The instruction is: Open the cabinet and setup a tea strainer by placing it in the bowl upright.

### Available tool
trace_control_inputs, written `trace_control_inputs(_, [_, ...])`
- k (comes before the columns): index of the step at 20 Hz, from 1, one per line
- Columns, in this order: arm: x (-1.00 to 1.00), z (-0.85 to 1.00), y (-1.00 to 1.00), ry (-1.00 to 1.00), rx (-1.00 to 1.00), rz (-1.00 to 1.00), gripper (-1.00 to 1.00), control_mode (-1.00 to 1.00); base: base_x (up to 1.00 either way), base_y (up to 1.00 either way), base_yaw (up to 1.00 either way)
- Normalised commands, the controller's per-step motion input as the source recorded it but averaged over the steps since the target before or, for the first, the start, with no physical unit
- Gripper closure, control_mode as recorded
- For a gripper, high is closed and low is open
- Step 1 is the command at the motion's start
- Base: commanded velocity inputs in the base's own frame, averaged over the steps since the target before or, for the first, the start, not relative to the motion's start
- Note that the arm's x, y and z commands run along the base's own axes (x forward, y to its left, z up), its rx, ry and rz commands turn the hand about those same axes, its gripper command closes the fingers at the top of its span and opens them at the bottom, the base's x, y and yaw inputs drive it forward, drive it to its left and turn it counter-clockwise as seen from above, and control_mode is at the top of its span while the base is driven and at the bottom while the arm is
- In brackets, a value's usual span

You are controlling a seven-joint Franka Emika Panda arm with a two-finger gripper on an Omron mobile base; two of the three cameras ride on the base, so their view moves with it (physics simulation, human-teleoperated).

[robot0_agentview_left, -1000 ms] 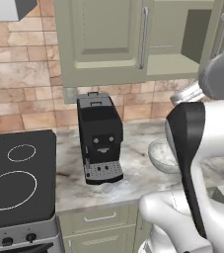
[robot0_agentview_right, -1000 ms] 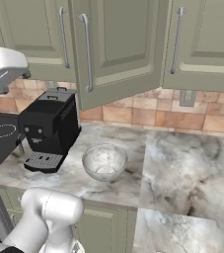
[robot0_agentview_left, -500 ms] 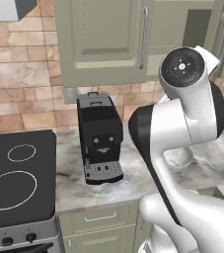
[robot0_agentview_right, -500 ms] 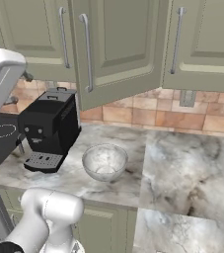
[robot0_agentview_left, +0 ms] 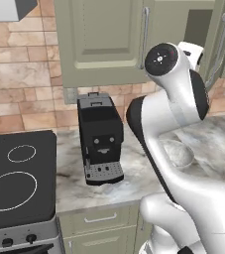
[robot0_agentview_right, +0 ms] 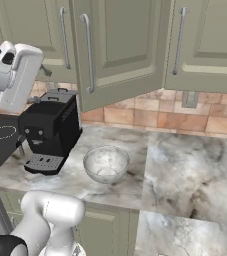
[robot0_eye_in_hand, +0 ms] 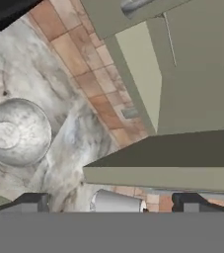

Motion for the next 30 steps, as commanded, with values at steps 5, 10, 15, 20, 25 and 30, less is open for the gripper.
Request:
trace_control_inputs(5, [0.04,-0.01,-0.23,0.01,-0.29,0.0,-1.0,-1.0,0.0,0.0,0.0])
trace_control_inputs(10, [0.0,0.0,-0.29,0.05,-0.25,0.0,-1.0,-1.0,0.0,0.0,0.0])
trace_control_inputs(15, [-0.01,0.0,-0.22,0.07,-0.16,-0.02,-1.0,-1.0,0.0,0.0,0.0])
trace_control_inputs(20, [0.0,0.0,-0.12,0.06,-0.14,-0.01,-1.0,-1.0,0.0,0.0,0.0])
trace_control_inputs(25, [0.0,0.0,0.0,0.12,-0.15,0.0,-1.0,-1.0,0.0,0.0,0.0])
trace_control_inputs(30, [0.06,0.0,-0.15,0.23,-0.07,0.0,-1.0,-1.0,0.0,0.0,0.0])
